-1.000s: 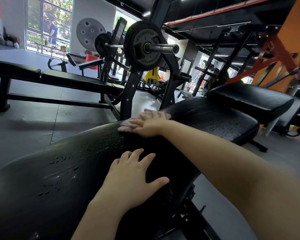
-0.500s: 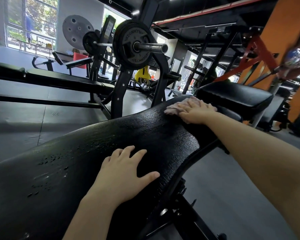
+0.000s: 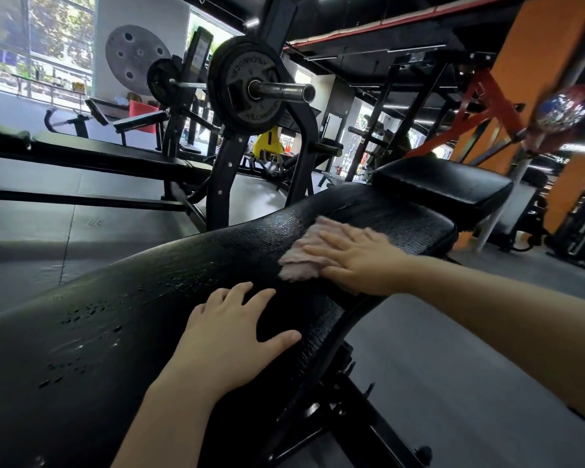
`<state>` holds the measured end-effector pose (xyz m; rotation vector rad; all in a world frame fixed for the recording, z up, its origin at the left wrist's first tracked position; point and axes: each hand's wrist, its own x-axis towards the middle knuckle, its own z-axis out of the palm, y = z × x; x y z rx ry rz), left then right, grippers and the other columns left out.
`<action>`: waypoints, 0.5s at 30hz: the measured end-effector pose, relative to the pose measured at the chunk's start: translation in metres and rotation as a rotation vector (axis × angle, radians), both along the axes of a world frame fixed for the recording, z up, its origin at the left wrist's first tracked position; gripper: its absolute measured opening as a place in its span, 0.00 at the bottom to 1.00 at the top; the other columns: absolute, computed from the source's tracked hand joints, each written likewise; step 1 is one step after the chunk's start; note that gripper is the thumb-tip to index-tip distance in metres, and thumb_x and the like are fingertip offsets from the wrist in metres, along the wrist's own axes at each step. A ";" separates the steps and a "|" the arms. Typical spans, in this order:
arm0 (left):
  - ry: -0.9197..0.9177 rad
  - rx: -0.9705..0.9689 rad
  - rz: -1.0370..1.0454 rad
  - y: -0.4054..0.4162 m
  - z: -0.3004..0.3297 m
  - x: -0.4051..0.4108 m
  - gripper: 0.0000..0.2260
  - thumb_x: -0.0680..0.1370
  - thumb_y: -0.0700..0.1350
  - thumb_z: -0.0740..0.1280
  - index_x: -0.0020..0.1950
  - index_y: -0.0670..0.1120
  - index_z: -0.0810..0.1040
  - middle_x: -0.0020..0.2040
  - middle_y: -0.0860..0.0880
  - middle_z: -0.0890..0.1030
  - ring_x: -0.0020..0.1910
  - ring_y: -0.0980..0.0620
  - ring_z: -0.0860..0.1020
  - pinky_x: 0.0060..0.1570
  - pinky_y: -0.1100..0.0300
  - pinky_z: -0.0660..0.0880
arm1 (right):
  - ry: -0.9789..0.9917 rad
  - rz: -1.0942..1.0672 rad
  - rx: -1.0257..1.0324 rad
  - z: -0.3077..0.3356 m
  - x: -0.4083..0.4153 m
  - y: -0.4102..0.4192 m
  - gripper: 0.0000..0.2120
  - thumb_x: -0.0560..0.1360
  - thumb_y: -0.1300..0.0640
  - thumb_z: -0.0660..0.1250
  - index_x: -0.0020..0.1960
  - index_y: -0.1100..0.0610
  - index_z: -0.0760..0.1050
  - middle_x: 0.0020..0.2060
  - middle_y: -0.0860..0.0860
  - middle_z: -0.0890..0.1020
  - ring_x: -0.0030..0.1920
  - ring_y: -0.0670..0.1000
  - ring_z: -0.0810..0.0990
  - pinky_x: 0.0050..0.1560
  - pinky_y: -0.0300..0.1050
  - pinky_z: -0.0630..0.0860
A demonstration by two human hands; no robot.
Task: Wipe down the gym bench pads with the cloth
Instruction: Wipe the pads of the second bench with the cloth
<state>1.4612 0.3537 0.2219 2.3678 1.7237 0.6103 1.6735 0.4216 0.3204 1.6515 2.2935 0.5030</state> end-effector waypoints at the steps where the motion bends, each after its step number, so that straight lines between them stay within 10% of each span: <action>1: -0.004 -0.001 0.000 0.000 0.000 0.000 0.33 0.73 0.71 0.51 0.75 0.61 0.51 0.77 0.55 0.51 0.75 0.50 0.51 0.72 0.53 0.54 | 0.017 -0.060 0.016 0.007 0.013 0.003 0.23 0.80 0.38 0.46 0.74 0.32 0.44 0.77 0.44 0.40 0.76 0.56 0.39 0.73 0.61 0.39; 7: 0.027 0.001 -0.002 0.001 -0.002 -0.001 0.34 0.73 0.71 0.49 0.76 0.60 0.49 0.77 0.54 0.50 0.75 0.50 0.51 0.73 0.52 0.54 | 0.093 -0.336 0.087 0.022 0.014 0.039 0.26 0.77 0.33 0.46 0.74 0.33 0.46 0.77 0.47 0.42 0.76 0.61 0.40 0.72 0.67 0.39; 15: 0.028 0.008 0.015 0.003 -0.003 0.000 0.34 0.72 0.71 0.50 0.75 0.60 0.51 0.77 0.54 0.52 0.75 0.50 0.52 0.72 0.52 0.55 | 0.068 -0.027 -0.021 -0.019 -0.043 0.008 0.24 0.79 0.37 0.47 0.74 0.32 0.46 0.77 0.48 0.43 0.75 0.62 0.38 0.70 0.69 0.35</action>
